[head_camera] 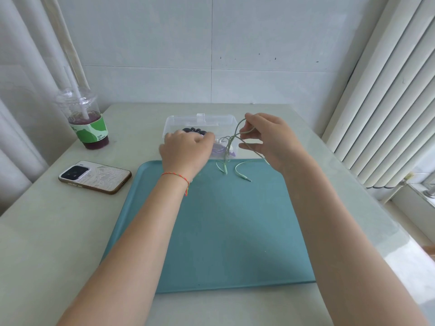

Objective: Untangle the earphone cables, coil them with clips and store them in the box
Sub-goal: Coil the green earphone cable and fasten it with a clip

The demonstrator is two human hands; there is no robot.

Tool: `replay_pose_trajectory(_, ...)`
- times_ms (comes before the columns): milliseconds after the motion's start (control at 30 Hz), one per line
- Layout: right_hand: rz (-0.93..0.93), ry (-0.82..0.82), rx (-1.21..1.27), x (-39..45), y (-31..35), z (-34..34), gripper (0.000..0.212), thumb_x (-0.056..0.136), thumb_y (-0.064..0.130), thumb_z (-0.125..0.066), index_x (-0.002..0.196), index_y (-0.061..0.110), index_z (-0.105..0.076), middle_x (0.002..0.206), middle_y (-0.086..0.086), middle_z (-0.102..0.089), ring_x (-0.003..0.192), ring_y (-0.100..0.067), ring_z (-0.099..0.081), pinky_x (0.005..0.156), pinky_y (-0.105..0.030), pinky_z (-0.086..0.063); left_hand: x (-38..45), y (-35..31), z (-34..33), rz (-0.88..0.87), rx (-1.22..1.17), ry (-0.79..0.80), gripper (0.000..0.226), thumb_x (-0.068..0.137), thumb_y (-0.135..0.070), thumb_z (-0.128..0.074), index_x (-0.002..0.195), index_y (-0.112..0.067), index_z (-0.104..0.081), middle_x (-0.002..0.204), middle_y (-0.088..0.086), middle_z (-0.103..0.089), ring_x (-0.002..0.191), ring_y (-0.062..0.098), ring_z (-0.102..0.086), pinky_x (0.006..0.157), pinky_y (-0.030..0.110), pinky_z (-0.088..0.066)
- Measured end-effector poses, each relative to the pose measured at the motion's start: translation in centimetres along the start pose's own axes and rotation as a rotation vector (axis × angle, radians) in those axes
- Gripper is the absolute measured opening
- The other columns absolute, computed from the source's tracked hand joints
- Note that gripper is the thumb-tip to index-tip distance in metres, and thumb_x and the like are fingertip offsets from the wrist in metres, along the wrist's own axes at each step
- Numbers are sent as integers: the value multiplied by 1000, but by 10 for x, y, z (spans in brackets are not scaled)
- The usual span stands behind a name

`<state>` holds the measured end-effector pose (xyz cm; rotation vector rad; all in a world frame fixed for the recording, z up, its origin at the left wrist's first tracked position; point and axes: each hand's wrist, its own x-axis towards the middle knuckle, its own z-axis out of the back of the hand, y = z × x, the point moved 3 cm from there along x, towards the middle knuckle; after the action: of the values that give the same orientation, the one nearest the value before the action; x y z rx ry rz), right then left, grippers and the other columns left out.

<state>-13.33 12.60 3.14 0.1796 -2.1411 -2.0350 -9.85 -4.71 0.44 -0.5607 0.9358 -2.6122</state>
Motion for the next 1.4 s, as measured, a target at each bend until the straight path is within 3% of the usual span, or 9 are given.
replay_pose_trajectory(100,8,49,-5,-3,0,-5,28,97,21,-55,71,10,-56,76,-8,-56,76,-22,-55,63,-32,-54,-6,-9,-3,-17,-510,215,27,87,-33,-57,79,-11,-69,73,2,-62,75,16,-56,71,28,-45)
replay_pose_trajectory(200,12,85,-9,-2,-2,-6,28,98,22,-54,71,12,-55,75,-5,-58,68,-20,-52,58,-26,-42,-13,-15,-14,-45,-707,445,15,92,-16,-62,98,-4,-68,86,7,-73,78,18,-67,75,19,-52)
replay_pose_trajectory(367,-28,9,-172,2,-7,4,29,96,30,-56,71,17,-60,72,-2,-54,58,-13,-39,46,-20,-32,-11,-11,-9,37,-779,383,8,92,-13,-61,85,-11,-64,59,-7,-66,58,15,-63,65,26,-52)
replay_pose_trajectory(600,70,163,-484,-13,9,3,23,88,30,-60,73,16,-70,80,9,-60,76,-11,-41,69,-29,-31,-12,-9,-12,118,-833,349,16,98,-12,-53,82,-10,-57,62,-1,-66,53,16,-63,56,28,-51)
replay_pose_trajectory(733,65,211,-881,-10,4,0,18,80,35,-65,70,23,-74,86,-11,-55,70,-14,-44,61,-27,-36,-11,-8,-10,100,-765,300,13,96,-20,-57,87,-10,-59,66,-3,-65,45,11,-55,42,19,-34)
replay_pose_trajectory(800,59,201,-1011,-7,-1,0,14,80,37,-67,71,30,-75,79,-1,-60,73,-9,-49,57,-24,-38,-8,-7,-9,116,-774,291,16,93,-25,-60,83,-13,-61,63,-6,-65,43,11,-50,41,18,-28)
replay_pose_trajectory(967,184,-73,-989,1,4,10,12,86,21,-64,90,23,-75,67,16,-52,61,-3,-47,50,-14,-33,-7,-6,-9,162,-821,357,14,93,-20,-61,80,-16,-58,58,-6,-61,42,10,-45,39,16,-21)
replay_pose_trajectory(1300,201,-250,-635,6,7,15,38,90,28,-52,127,23,-60,77,-2,-55,69,-13,-51,60,-19,-41,3,11,-9,274,-813,127,17,86,0,-60,88,-17,-59,83,9,-66,37,8,-55,36,16,-30)
replay_pose_trajectory(1400,165,-348,-690,9,3,21,22,92,27,-45,106,22,-61,77,-3,-48,70,-18,-46,57,-26,-36,2,11,-9,284,-785,130,17,86,-1,-56,87,-17,-60,81,7,-66,37,7,-54,37,16,-29)
